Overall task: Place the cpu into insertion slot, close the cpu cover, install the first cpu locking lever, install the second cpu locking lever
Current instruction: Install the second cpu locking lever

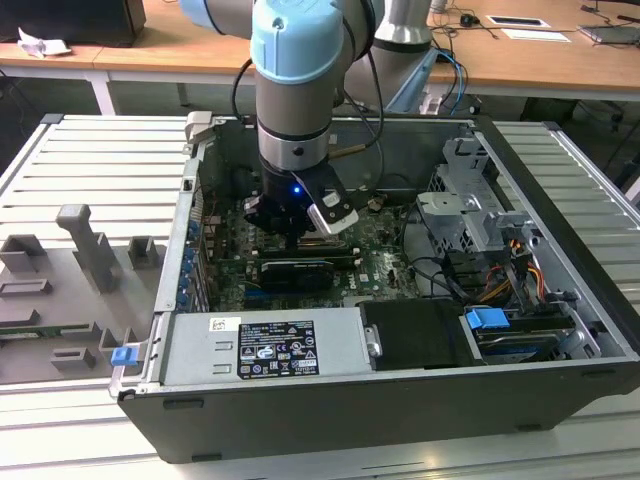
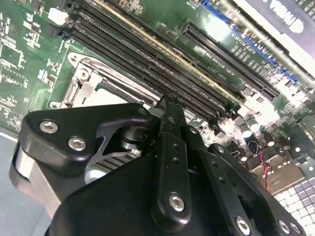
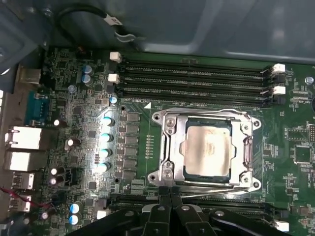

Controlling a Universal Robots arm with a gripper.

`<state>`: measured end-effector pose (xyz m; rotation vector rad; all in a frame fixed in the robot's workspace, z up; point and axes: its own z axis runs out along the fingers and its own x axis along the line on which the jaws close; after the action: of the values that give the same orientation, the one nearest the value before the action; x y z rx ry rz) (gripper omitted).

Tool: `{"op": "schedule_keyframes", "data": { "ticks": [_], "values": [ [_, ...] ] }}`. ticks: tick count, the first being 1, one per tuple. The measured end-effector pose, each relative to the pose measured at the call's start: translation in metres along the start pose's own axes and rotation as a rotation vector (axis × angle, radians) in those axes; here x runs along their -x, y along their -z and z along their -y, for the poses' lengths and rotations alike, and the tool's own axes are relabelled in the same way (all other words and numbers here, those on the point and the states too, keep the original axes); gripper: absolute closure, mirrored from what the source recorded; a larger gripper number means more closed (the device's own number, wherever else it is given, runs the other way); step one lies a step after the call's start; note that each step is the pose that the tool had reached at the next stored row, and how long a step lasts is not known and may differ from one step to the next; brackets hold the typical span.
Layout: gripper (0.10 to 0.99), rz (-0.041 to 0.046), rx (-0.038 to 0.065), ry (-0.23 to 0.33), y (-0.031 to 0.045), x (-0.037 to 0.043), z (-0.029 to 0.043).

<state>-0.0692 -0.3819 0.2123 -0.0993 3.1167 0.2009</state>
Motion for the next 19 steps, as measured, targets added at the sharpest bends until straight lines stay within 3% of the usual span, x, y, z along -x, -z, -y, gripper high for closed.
{"op": "schedule_keyframes", "data": {
  "ticks": [4, 9, 13, 16, 19],
  "values": [
    [0.980, 0.0023, 0.018, 0.000, -0.0006, -0.0055, 0.0039],
    [0.980, 0.0033, 0.034, 0.000, -0.0050, -0.0068, 0.0052],
    [0.980, 0.0057, 0.068, -0.001, -0.0079, -0.0071, 0.0055],
    [0.980, 0.0068, 0.086, -0.001, -0.0102, -0.0075, 0.0058],
    [0.980, 0.0075, 0.096, -0.001, -0.0128, -0.0094, 0.0060]
  ]
}}
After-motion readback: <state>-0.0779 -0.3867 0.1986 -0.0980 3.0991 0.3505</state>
